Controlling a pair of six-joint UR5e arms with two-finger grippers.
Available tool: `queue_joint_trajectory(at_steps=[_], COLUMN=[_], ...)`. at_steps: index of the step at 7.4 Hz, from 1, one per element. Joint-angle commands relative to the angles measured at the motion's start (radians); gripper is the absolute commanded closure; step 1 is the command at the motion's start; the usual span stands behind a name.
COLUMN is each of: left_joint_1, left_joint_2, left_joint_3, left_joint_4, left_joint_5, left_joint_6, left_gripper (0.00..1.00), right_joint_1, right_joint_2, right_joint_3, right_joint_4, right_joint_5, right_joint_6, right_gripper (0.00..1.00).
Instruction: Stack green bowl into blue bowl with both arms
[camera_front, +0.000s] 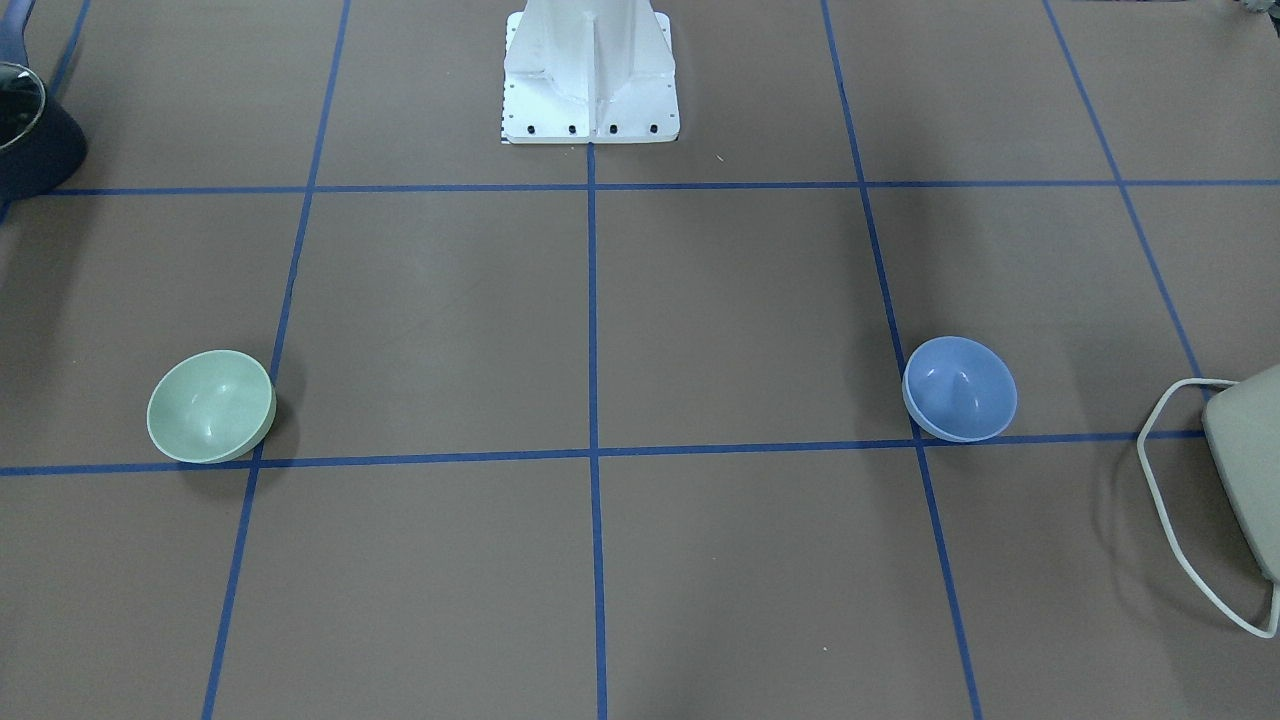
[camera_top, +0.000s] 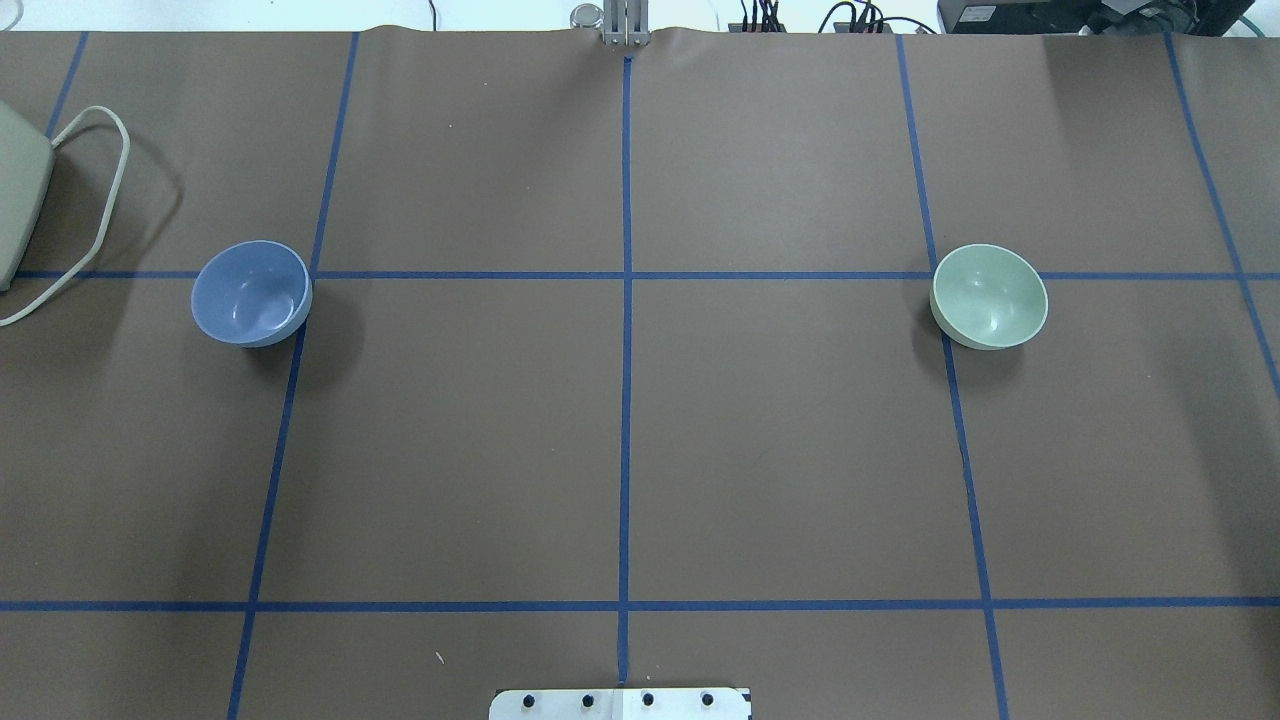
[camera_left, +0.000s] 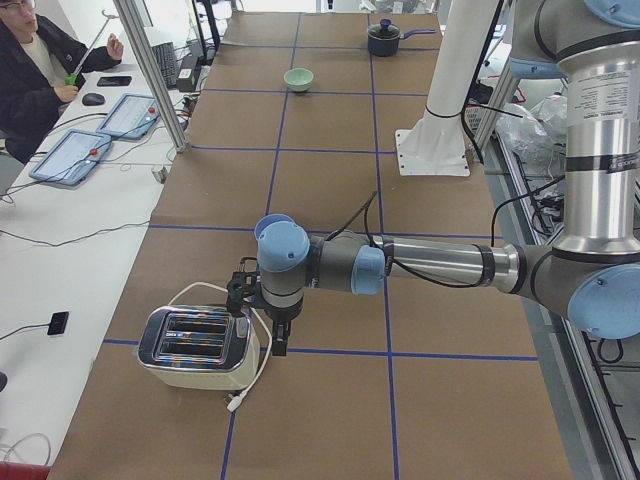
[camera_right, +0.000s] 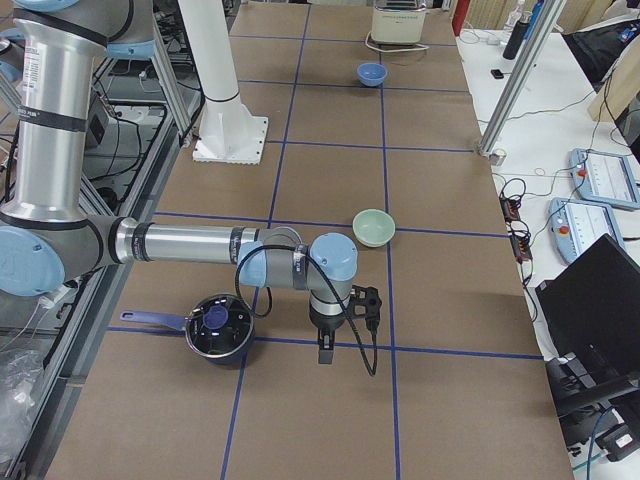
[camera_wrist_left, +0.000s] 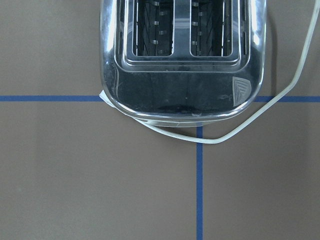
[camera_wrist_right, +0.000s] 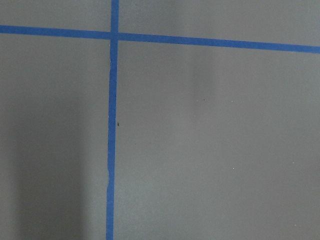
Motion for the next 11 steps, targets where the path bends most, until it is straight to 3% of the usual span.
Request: queue_joint_trajectory(at_steps=[1, 2, 4, 6, 7, 8, 10, 11], left_joint_1=[0.000, 0.000, 0.002, 0.029, 0.031, 0.079, 0.291, 0.402], left_joint_2=[-0.002, -0.006, -0.008, -0.052, -0.055, -0.060, -0.106, -0.109], left_joint_3=[-0.015, -0.015, 0.003, 0.028, 0.037, 0.037, 0.047, 0.046], left_joint_4=[-0.061, -0.128, -0.413, -0.489, -0.509, -0.541, -0.537, -0.545], left_joint_5=[0.003, 0.001, 0.008, -0.037, -0.073, -0.074, -0.034, 0.069], left_joint_6=[-0.002, 0.000, -0.008, -0.011, -0.003, -0.038, -0.301, -0.456], left_gripper=[0.02, 0.02, 0.02, 0.02, 0.02, 0.02, 0.02, 0.02], right_joint_1=[0.000, 0.000, 0.000, 0.000, -0.027, -0.107, -0.234, -0.294], right_joint_2=[0.013, 0.013, 0.022, 0.092, 0.131, 0.151, 0.192, 0.195], right_joint_3=[0.001, -0.007, 0.004, 0.005, 0.008, 0.045, 0.060, 0.068], right_joint_4=[0.098, 0.229, 0.327, 0.332, 0.332, 0.332, 0.332, 0.332], right_joint_5=[0.063, 0.068, 0.071, 0.140, 0.178, 0.165, 0.066, -0.003], right_joint_6=[0.003, 0.011, 0.014, 0.038, 0.164, 0.307, 0.482, 0.542], right_gripper=[0.00, 0.00, 0.00, 0.00, 0.00, 0.00, 0.00, 0.00])
